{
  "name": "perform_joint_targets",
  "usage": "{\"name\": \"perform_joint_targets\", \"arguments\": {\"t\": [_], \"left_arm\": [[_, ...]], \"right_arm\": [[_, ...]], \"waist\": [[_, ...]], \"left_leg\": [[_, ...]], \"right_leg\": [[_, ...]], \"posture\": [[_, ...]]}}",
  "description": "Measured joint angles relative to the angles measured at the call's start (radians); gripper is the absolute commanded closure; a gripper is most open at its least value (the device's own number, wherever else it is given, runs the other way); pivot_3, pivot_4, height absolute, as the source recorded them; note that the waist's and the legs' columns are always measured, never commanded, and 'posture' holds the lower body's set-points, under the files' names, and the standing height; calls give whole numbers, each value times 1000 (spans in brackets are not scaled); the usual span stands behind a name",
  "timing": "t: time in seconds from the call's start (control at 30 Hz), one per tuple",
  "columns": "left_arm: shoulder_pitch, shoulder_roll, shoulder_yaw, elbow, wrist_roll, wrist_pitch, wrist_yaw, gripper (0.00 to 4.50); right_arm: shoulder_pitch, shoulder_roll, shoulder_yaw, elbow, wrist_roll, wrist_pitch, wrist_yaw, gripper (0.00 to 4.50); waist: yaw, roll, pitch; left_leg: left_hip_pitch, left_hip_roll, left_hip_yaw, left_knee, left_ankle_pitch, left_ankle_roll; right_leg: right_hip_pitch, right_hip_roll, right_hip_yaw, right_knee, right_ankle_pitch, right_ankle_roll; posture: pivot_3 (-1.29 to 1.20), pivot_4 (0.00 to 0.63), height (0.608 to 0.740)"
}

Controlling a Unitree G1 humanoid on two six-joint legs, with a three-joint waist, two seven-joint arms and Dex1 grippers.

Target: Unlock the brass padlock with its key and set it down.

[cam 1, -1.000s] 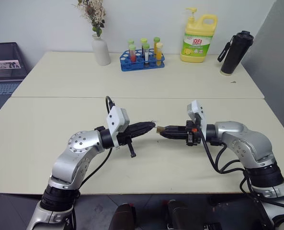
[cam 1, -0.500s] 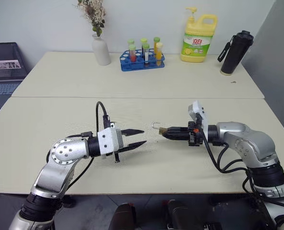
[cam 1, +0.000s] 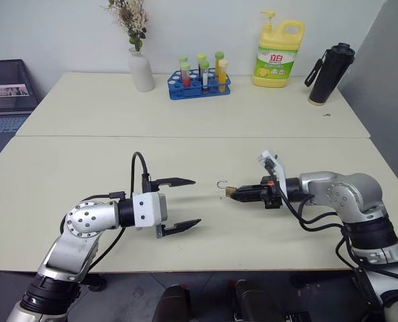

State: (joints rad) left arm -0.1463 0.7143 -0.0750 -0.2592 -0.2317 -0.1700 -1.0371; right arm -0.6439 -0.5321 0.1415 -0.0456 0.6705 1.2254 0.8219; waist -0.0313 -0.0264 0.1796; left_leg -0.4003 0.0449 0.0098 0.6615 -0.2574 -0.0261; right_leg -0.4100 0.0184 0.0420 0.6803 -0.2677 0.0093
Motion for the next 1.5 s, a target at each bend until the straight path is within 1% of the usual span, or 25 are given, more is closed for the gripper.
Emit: {"name": "perform_joint_targets", "arguments": {"t": [0.23,0.43,0.5,0.53,0.73,0.77,0.83,0.87,0.97,1.07,1.17,1.27,1.4,1.5], "left_arm": [[1,1,-2,-12,-4,29,-3,0],[1,0,-4,-12,-4,30,-2,0],[0,-2,-4,-12,-2,30,-1,0],[-2,-3,-6,-12,-2,30,-1,0],[-5,-14,-21,-12,-2,30,0,0],[-5,-17,-23,-13,-2,30,1,0],[-5,-23,-23,-13,-4,39,7,0],[-5,-26,-23,-14,-6,50,13,0],[2,-31,-10,-16,-15,125,51,0],[40,-16,17,-27,-17,233,98,0],[63,-9,31,-42,-17,290,124,0],[88,9,45,-89,-13,318,141,0],[110,20,73,-94,-16,346,151,0],[113,29,92,-100,-49,372,134,0]], "right_arm": [[-46,38,38,134,-65,-6,-26,4398],[-90,30,56,251,-122,-24,-13,4398],[-97,25,58,269,-139,-24,0,3616],[-97,25,60,274,-141,-23,3,3413],[-104,19,63,284,-141,-23,36,1218],[-106,6,61,283,-141,-26,43,907],[-102,-29,61,275,-150,-51,53,135],[-95,-50,64,262,-162,-72,58,34],[-29,-148,89,203,-243,-232,93,34],[82,-220,91,108,-311,-457,145,34],[133,-234,76,51,-336,-597,182,34],[187,-234,38,-1,-338,-710,192,34],[237,-234,-2,-30,-337,-771,208,34],[251,-249,-6,-43,-336,-813,242,34]], "waist": [[0,0,0],[0,0,0],[0,0,0],[0,0,0],[0,0,0],[1,0,0],[4,0,0],[6,0,0],[6,0,0],[0,0,0],[-10,0,1],[-8,0,1],[-2,0,1],[0,0,1]], "left_leg": [[0,0,0,0,0,0],[0,0,1,0,0,0],[0,0,0,-1,0,0],[0,0,0,-1,0,0],[0,0,0,0,0,0],[0,0,0,0,0,0],[0,-1,0,0,0,0],[0,-2,0,0,0,0],[-1,-2,0,0,0,0],[-1,0,0,-1,0,0],[0,2,0,-1,0,0],[0,2,-1,-1,0,0],[0,1,0,0,0,0],[0,0,1,0,0,0]], "right_leg": [[0,0,0,0,0,0],[0,0,0,0,0,0],[0,0,0,0,0,0],[-1,0,0,0,0,0],[0,0,0,0,0,0],[0,0,0,0,0,0],[0,0,0,0,0,0],[0,0,0,0,0,0],[0,0,0,-1,0,0],[0,0,0,-1,0,1],[-1,2,1,0,0,0],[0,2,0,0,0,0],[0,1,1,0,0,0],[0,0,1,0,0,0]], "posture": [[0,150,740],[0,150,740],[0,150,740],[0,150,740],[0,150,740],[0,150,740],[0,150,740],[0,150,740],[0,150,740],[0,150,740],[0,150,740],[0,150,740],[0,150,740],[0,150,740]]}}
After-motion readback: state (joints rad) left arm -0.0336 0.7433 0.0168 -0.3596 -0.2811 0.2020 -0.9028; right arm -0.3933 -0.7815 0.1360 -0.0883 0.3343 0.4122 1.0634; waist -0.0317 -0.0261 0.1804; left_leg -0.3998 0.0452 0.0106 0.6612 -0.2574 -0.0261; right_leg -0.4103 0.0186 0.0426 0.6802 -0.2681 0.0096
